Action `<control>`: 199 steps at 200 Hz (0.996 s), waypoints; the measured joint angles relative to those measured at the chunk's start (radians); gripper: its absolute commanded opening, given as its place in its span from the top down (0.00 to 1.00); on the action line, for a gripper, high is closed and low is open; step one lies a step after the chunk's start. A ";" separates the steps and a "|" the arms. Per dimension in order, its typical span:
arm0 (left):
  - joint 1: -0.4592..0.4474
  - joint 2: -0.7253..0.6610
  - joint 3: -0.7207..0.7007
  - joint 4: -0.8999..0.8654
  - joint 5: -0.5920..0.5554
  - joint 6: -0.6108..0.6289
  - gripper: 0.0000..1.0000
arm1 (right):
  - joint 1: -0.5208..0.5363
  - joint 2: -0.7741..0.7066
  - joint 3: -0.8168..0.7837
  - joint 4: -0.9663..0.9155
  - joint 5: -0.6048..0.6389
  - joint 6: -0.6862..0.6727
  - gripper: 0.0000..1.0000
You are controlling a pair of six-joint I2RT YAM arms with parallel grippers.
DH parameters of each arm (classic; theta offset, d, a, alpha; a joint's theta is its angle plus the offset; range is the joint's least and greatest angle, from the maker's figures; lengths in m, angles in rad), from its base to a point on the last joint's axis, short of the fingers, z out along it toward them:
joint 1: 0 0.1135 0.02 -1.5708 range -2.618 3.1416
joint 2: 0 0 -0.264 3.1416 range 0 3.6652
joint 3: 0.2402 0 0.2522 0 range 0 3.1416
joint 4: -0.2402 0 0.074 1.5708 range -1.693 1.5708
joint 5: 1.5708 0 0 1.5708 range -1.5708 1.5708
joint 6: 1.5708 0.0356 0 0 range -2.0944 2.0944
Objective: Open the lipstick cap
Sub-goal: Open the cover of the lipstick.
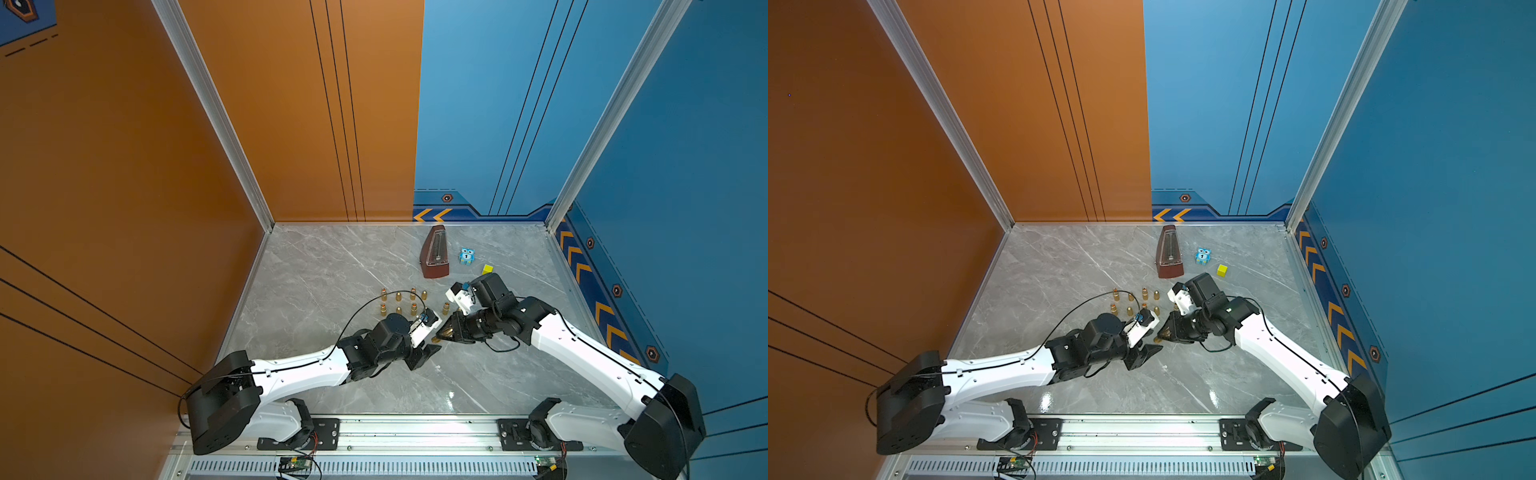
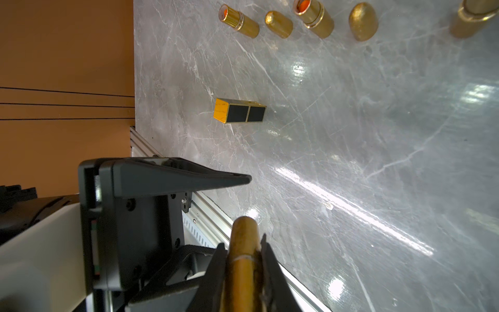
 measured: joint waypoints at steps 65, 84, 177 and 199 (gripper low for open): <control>0.006 0.000 0.000 0.023 0.003 -0.001 0.73 | 0.016 0.023 0.002 0.051 -0.026 0.033 0.81; 0.006 0.000 0.000 0.023 0.005 0.001 0.78 | 0.015 0.024 0.004 0.061 -0.026 0.037 0.81; 0.008 -0.015 -0.011 0.030 -0.011 0.000 1.00 | 0.016 0.027 0.023 0.065 -0.023 0.040 0.64; 0.012 -0.023 -0.022 0.030 -0.025 0.000 1.00 | 0.016 0.027 0.038 0.065 -0.017 0.035 0.55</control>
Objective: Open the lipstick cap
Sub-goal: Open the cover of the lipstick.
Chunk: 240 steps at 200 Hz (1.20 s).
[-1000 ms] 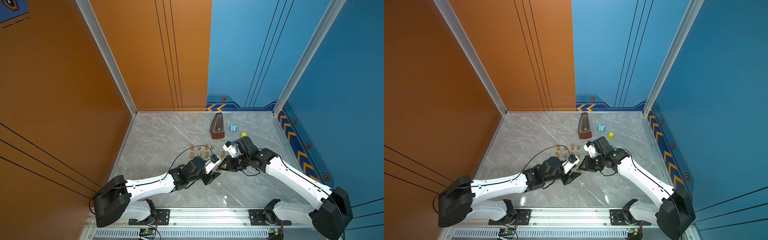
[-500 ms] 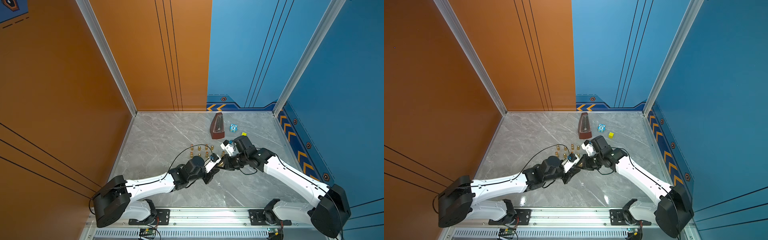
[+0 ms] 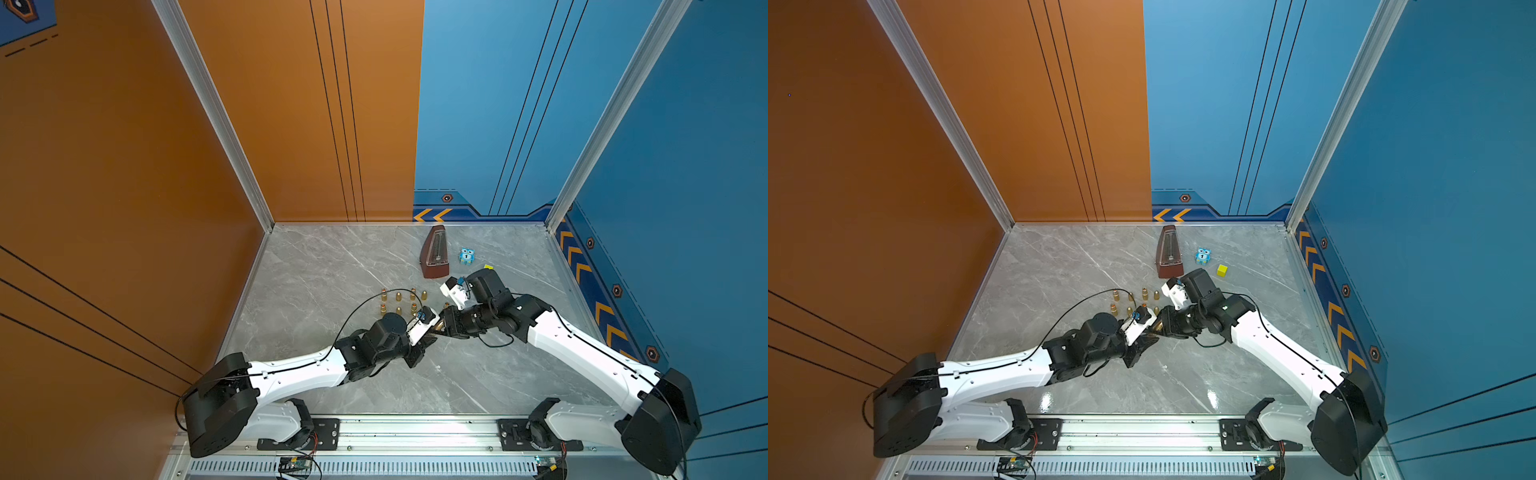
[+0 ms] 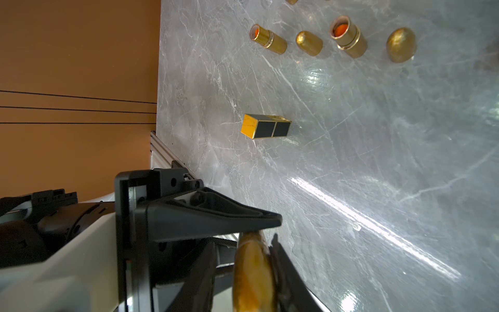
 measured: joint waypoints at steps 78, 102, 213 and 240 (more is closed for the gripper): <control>0.013 -0.008 -0.008 -0.001 -0.006 -0.007 1.00 | 0.001 0.028 0.020 0.000 0.031 -0.009 0.69; 0.014 -0.008 -0.008 -0.001 -0.006 -0.008 1.00 | 0.004 0.044 0.023 0.000 0.031 -0.013 0.74; 0.026 -0.008 -0.013 0.034 0.000 -0.011 1.00 | -0.027 0.037 0.027 0.008 0.002 -0.019 0.80; 0.027 -0.010 -0.013 0.069 0.006 -0.011 1.00 | -0.059 0.019 0.027 0.007 -0.039 -0.012 0.79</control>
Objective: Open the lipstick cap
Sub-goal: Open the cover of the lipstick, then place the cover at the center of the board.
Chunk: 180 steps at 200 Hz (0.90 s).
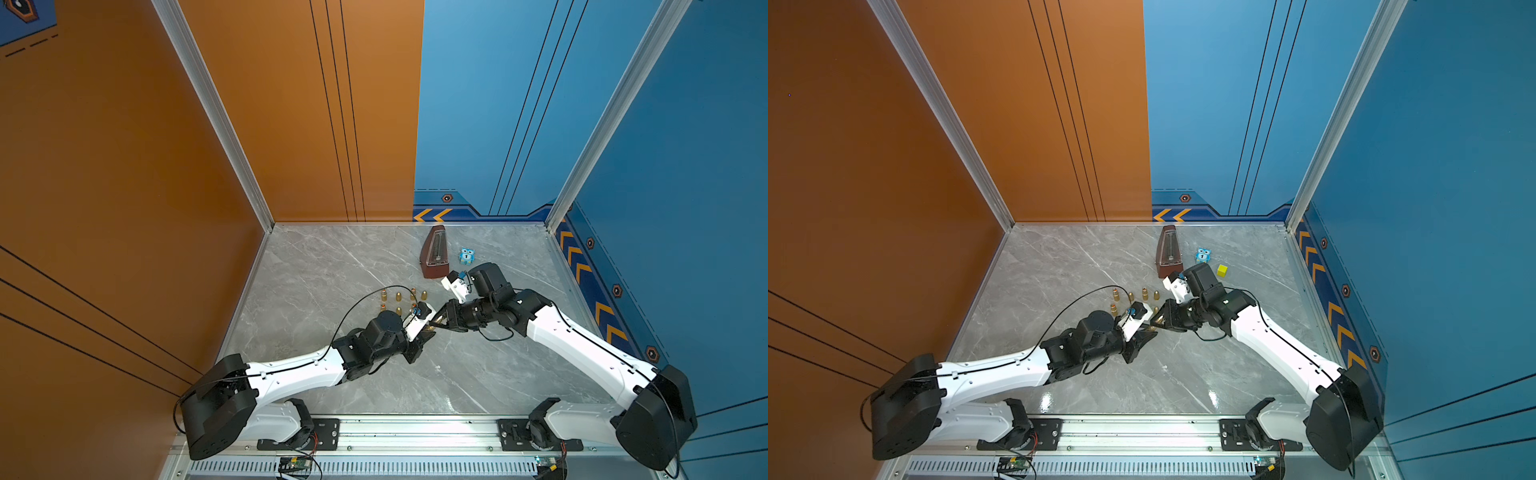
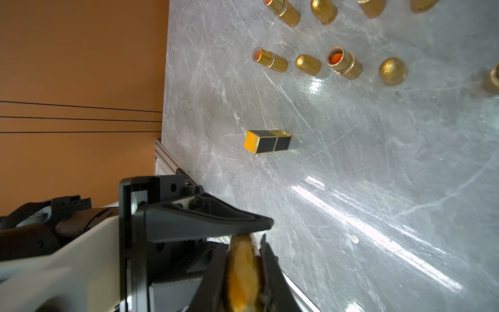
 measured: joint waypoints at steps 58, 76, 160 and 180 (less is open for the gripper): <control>0.018 -0.006 -0.006 -0.032 0.006 -0.010 1.00 | -0.092 -0.049 0.005 -0.004 0.002 0.002 0.79; 0.024 -0.008 -0.006 -0.048 0.005 -0.015 1.00 | -0.110 -0.053 0.005 -0.010 0.011 -0.001 0.79; 0.030 -0.017 -0.006 -0.057 -0.029 -0.015 1.00 | -0.248 -0.037 0.005 -0.096 0.401 -0.070 0.77; 0.034 -0.017 -0.005 -0.057 -0.040 -0.015 1.00 | -0.291 -0.001 -0.006 -0.096 0.494 -0.085 0.77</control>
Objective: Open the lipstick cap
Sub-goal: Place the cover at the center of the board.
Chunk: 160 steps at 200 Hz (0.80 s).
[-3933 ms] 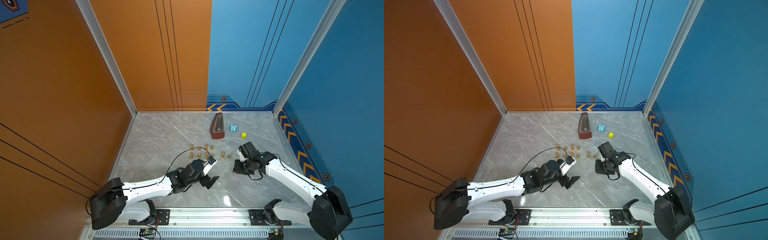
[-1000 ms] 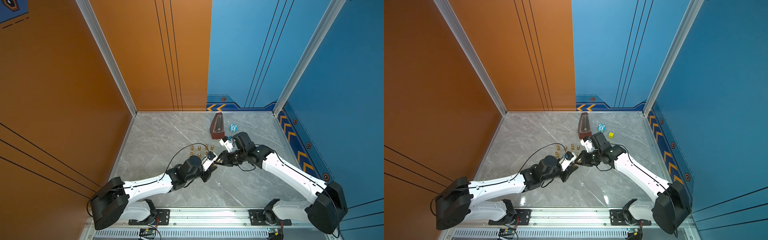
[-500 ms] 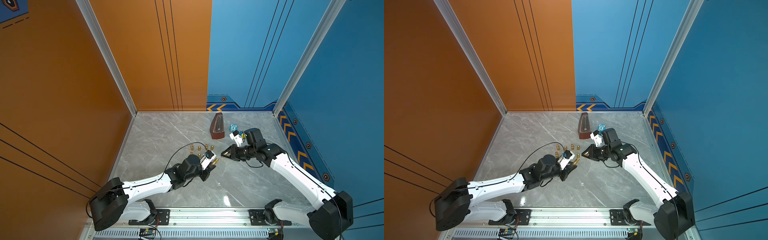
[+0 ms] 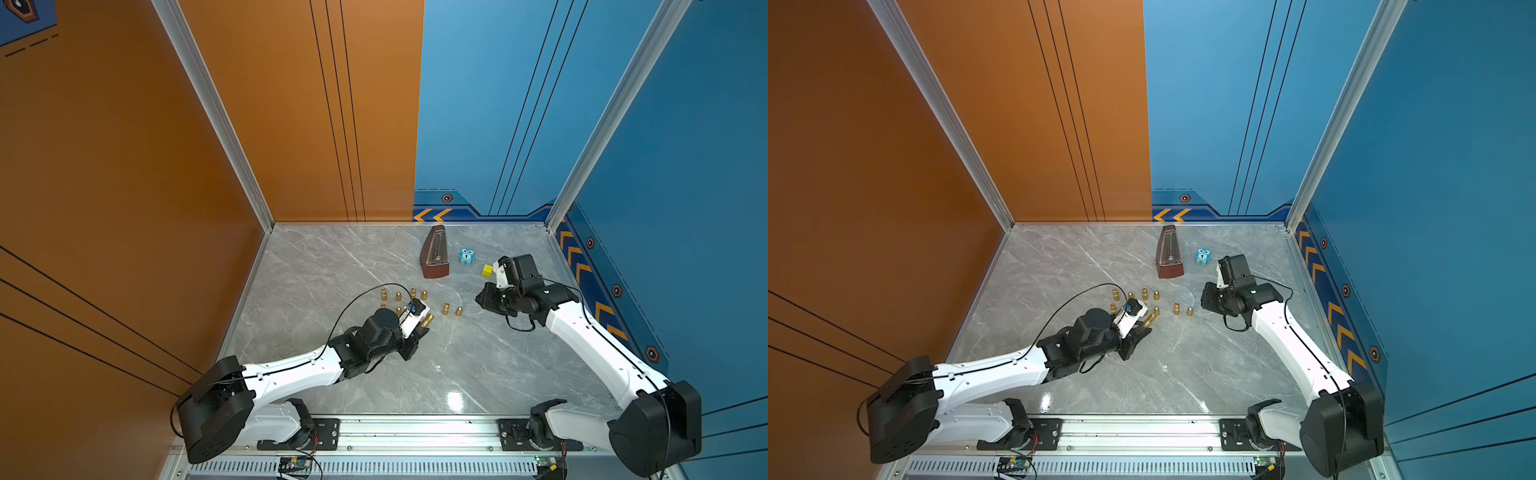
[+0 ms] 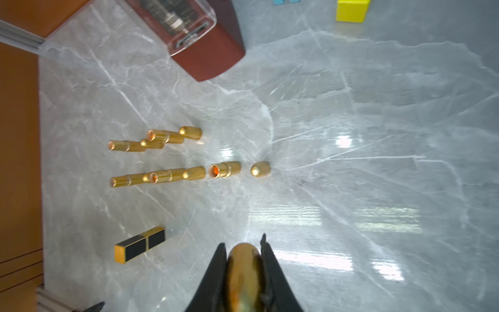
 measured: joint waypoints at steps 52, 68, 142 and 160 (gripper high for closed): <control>0.006 0.000 0.010 -0.003 -0.034 0.000 1.00 | -0.051 0.151 -0.043 0.059 0.143 -0.014 0.79; 0.006 0.000 0.019 -0.005 -0.037 0.000 1.00 | -0.054 0.209 -0.043 0.095 0.160 -0.013 0.79; 0.006 0.018 0.050 -0.006 -0.037 0.000 1.00 | -0.054 0.366 -0.044 0.204 0.219 -0.004 0.79; 0.006 0.023 0.052 -0.006 -0.037 -0.001 1.00 | -0.054 0.392 -0.044 0.216 0.224 0.003 0.79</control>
